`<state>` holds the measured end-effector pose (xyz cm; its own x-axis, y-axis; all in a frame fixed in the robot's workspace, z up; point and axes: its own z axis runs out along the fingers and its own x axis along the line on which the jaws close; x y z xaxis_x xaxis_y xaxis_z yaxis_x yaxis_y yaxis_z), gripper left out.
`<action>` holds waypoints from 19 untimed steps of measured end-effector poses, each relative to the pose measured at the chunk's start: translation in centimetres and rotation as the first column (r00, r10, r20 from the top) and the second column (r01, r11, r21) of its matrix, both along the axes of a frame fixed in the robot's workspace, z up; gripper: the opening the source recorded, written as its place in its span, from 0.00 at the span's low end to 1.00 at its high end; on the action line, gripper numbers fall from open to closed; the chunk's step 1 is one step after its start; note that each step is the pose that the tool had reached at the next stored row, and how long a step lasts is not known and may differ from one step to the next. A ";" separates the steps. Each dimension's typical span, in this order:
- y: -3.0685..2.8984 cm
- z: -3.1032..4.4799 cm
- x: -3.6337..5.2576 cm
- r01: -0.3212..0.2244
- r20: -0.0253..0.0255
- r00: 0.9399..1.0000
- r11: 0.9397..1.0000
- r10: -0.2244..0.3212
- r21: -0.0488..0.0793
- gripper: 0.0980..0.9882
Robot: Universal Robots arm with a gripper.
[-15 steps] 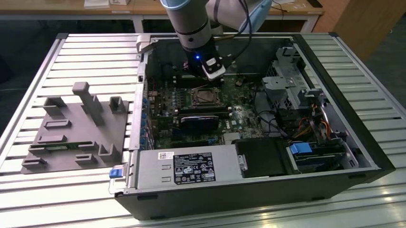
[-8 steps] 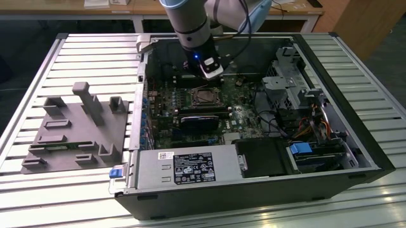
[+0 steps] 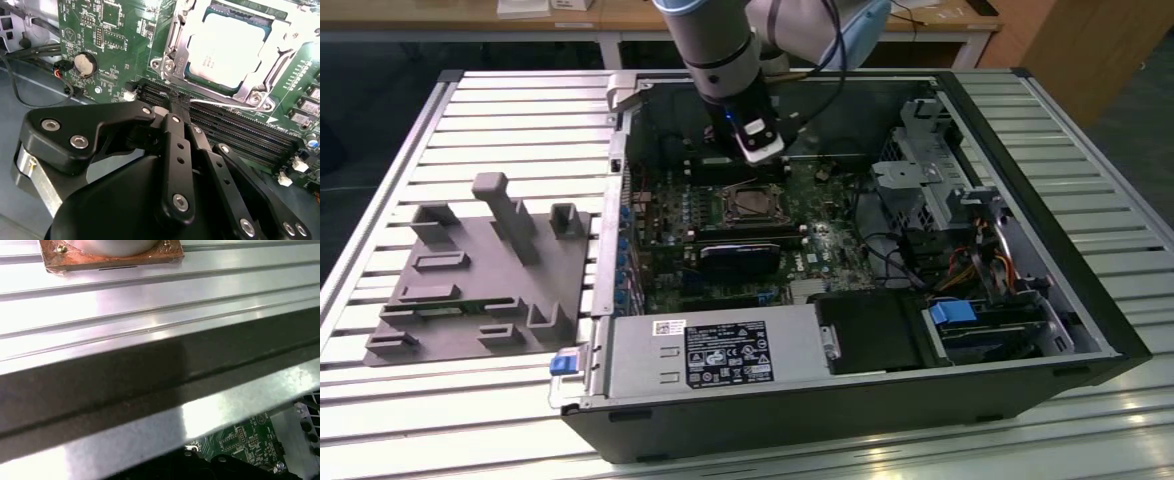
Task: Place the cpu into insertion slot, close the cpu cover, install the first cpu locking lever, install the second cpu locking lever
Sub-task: 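Install the first cpu locking lever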
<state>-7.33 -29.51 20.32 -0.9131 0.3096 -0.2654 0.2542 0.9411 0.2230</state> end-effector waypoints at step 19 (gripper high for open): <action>0.29 -0.36 -0.41 0.082 0.001 0.997 0.997 -0.082 -0.001 0.00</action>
<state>-7.74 -29.23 19.96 -0.8843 0.3833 -0.2665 0.3306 0.9173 0.2221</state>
